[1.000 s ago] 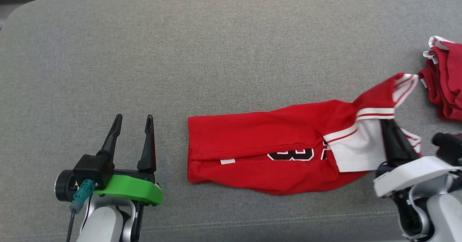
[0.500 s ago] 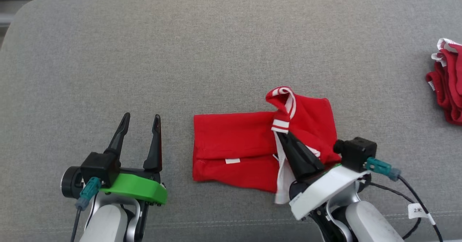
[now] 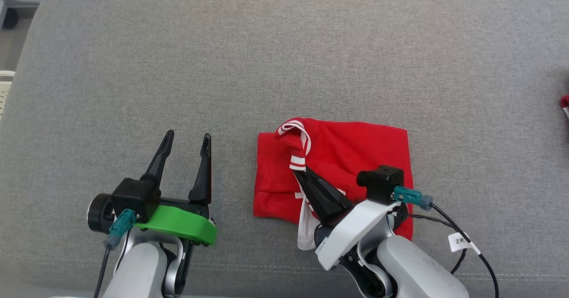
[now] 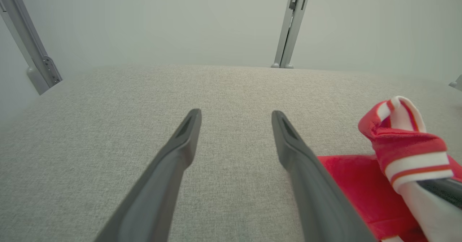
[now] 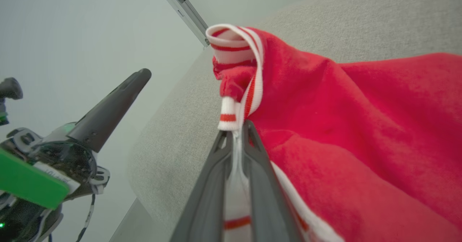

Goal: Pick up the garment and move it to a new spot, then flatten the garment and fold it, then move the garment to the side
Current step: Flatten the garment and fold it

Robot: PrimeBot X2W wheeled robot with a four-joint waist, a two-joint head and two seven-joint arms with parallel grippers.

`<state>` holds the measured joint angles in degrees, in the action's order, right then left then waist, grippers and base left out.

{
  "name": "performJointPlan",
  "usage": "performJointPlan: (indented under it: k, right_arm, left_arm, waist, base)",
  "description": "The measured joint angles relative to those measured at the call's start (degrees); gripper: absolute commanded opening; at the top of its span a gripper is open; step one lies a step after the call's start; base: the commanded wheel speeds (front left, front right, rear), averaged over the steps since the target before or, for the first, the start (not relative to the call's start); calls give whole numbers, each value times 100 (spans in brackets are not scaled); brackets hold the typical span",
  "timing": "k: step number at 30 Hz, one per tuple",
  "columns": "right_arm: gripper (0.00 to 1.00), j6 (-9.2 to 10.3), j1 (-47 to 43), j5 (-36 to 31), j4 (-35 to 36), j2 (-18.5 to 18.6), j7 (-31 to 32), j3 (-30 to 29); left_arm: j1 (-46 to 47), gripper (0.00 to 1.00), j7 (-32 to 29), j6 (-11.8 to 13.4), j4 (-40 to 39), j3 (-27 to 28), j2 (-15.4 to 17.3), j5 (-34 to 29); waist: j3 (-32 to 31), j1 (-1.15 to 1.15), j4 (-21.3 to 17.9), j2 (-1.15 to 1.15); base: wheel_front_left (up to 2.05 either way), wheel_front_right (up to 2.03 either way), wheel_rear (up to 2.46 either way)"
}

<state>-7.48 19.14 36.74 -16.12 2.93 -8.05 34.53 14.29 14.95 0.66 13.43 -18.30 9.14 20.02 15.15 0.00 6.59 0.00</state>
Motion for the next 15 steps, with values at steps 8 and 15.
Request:
performJointPlan:
  k: [8,15]
  right_arm:
    - [100,0,476,517,-565,-2,-348,510]
    - [100,0,782,1020,-307,1,-581,1199]
  left_arm:
    - [65,100,1,-19,36,-40,-73,-1]
    - [116,100,0,-42,71,-30,-80,-16]
  waist:
    - [132,0,169,0]
    - [199,0,150,0]
  base:
    - [0,0,0]
    - [0,0,0]
